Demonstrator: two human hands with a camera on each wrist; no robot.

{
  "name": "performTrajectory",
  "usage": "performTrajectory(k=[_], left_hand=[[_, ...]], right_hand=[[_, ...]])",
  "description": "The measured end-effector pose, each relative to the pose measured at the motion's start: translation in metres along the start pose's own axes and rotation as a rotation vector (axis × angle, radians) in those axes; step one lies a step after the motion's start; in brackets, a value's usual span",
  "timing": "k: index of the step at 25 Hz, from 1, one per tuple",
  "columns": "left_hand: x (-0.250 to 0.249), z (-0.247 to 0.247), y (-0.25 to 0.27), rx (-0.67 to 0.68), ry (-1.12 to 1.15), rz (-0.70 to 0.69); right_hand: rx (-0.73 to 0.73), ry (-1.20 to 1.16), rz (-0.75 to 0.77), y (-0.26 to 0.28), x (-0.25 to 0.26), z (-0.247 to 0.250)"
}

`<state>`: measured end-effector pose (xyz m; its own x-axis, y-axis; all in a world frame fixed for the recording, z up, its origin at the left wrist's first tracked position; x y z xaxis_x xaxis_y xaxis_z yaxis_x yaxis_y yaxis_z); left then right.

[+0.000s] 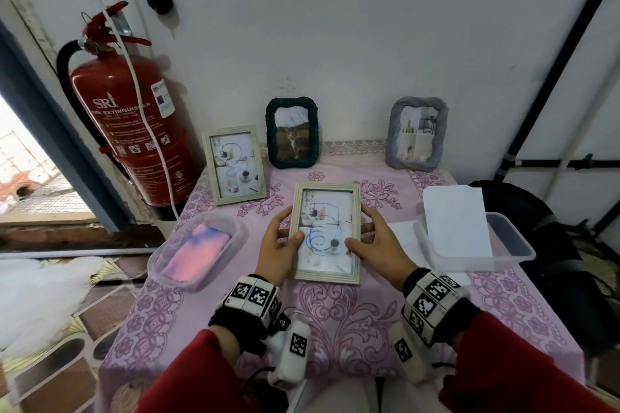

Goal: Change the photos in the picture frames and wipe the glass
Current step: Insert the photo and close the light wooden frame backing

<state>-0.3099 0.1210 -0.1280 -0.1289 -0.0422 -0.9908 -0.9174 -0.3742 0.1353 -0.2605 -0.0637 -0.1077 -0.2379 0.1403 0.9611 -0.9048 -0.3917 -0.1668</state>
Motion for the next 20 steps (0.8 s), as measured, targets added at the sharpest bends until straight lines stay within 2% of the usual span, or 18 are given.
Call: performTrajectory(k=[4,20], left_hand=[[0.009,0.002,0.001,0.020,-0.026,0.043],[0.021,0.015,-0.013,-0.018,-0.490,0.212]], right_hand=[[0.054,0.040,-0.029,-0.002,-0.013,-0.002],[0.163,0.203,-0.156,-0.009,-0.040,0.002]])
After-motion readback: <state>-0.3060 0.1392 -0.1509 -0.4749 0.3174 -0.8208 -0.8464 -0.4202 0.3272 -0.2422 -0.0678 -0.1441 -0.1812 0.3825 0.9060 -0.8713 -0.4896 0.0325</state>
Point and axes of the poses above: each hand's wrist, its own y-axis away from the middle knuckle, its own z-axis out of the back of the hand, x = y × z, the point moved 4 cm from there along -y, towards the middle knuckle, and after that the axes turned 11 degrees about z, right-handed, at the moved point
